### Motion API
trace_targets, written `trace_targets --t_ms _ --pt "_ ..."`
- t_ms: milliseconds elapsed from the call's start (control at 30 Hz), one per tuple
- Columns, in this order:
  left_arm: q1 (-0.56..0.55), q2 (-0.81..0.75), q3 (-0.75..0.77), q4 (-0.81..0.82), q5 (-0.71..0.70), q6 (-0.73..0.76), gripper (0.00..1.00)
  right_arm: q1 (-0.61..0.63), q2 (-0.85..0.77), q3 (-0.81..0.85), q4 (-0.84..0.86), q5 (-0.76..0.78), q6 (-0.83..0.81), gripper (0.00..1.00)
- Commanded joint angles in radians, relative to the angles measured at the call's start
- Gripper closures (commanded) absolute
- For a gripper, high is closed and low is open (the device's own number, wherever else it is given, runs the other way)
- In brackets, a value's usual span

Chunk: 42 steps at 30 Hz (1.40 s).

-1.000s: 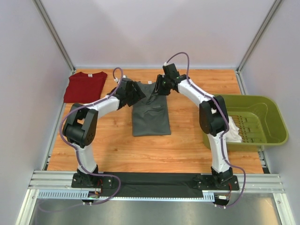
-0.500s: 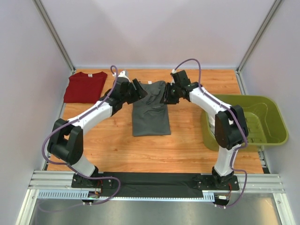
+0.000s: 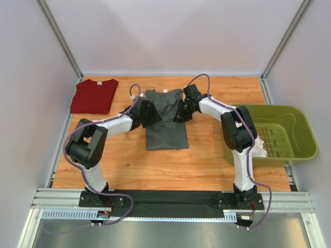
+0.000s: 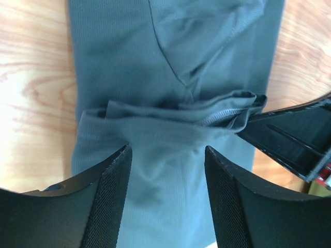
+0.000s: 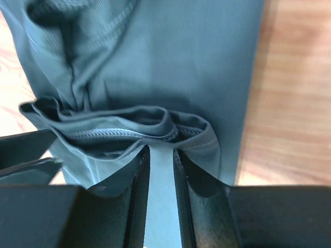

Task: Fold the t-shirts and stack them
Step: Fold the tshirt

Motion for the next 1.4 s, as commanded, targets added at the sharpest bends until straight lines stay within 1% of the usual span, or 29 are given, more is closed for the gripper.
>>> trace_targets --t_ms 0,33,133,300,467,600,700,733,800,833,867,933,967,1033,1067,1100,1133,1200,1233,1267,1333,1367 --pt "0.011 0.052 0.078 0.035 -0.018 0.006 0.35 0.003 0.026 0.081 0.019 0.013 0.005 0.74" --pt "0.012 0.060 0.085 0.035 -0.053 0.006 0.35 0.003 0.041 0.102 0.016 0.019 0.007 0.74" --pt "0.020 0.084 0.107 0.000 -0.092 0.011 0.35 0.001 0.063 0.127 0.014 0.033 0.011 0.73" --pt "0.020 0.141 0.142 -0.022 -0.122 0.026 0.36 0.003 0.097 0.136 0.005 0.061 0.016 0.71" --pt "0.021 0.172 0.168 -0.040 -0.141 0.046 0.36 0.003 0.104 0.090 -0.001 0.091 0.007 0.71" --pt "0.020 0.175 0.165 -0.059 -0.158 0.070 0.36 0.001 0.069 0.043 0.004 0.116 -0.009 0.71" --pt "0.020 0.135 0.153 -0.056 -0.141 0.098 0.36 0.000 0.029 0.041 -0.002 0.096 -0.019 0.71" --pt "0.021 0.117 0.153 -0.046 -0.130 0.131 0.36 0.001 0.014 0.047 -0.009 0.085 -0.030 0.71" --pt "0.018 0.043 0.161 -0.071 -0.133 0.159 0.35 0.001 -0.049 0.076 -0.035 0.052 -0.039 0.69" --pt "0.018 0.013 0.168 -0.115 -0.142 0.179 0.34 0.001 -0.073 0.087 -0.048 0.045 -0.056 0.67" --pt "0.020 -0.044 0.188 -0.138 -0.151 0.194 0.31 0.003 -0.131 0.095 -0.070 0.045 -0.062 0.59" --pt "0.020 -0.102 0.208 -0.210 -0.171 0.242 0.30 0.003 -0.194 0.087 -0.084 0.062 -0.075 0.47" --pt "0.018 -0.161 0.213 -0.229 -0.175 0.251 0.27 0.003 -0.260 0.073 -0.088 0.070 -0.081 0.33" --pt "0.020 -0.221 0.207 -0.291 -0.178 0.262 0.24 0.001 -0.322 0.015 -0.088 0.087 -0.087 0.20" --pt "0.018 -0.277 0.179 -0.302 -0.175 0.265 0.19 0.001 -0.372 -0.008 -0.096 0.091 -0.088 0.07" --pt "0.018 -0.303 0.161 -0.318 -0.155 0.261 0.17 0.001 -0.397 -0.035 -0.102 0.093 -0.088 0.02" --pt "0.018 -0.331 0.139 -0.345 -0.142 0.253 0.15 0.003 -0.417 -0.090 -0.108 0.091 -0.087 0.00" --pt "0.018 -0.403 0.057 -0.358 -0.087 0.224 0.11 0.004 -0.474 -0.166 -0.110 0.088 -0.084 0.00" --pt "0.018 -0.444 -0.004 -0.359 -0.072 0.207 0.11 0.006 -0.491 -0.247 -0.099 0.088 -0.081 0.00" --pt "0.017 -0.463 -0.035 -0.356 -0.041 0.180 0.11 0.007 -0.521 -0.284 -0.092 0.084 -0.073 0.00" --pt "0.005 -0.509 -0.133 -0.336 -0.027 0.156 0.11 0.009 -0.546 -0.363 -0.075 0.076 -0.061 0.00" --pt "0.000 -0.521 -0.164 -0.327 -0.027 0.137 0.11 0.017 -0.569 -0.429 -0.049 0.065 -0.053 0.00"
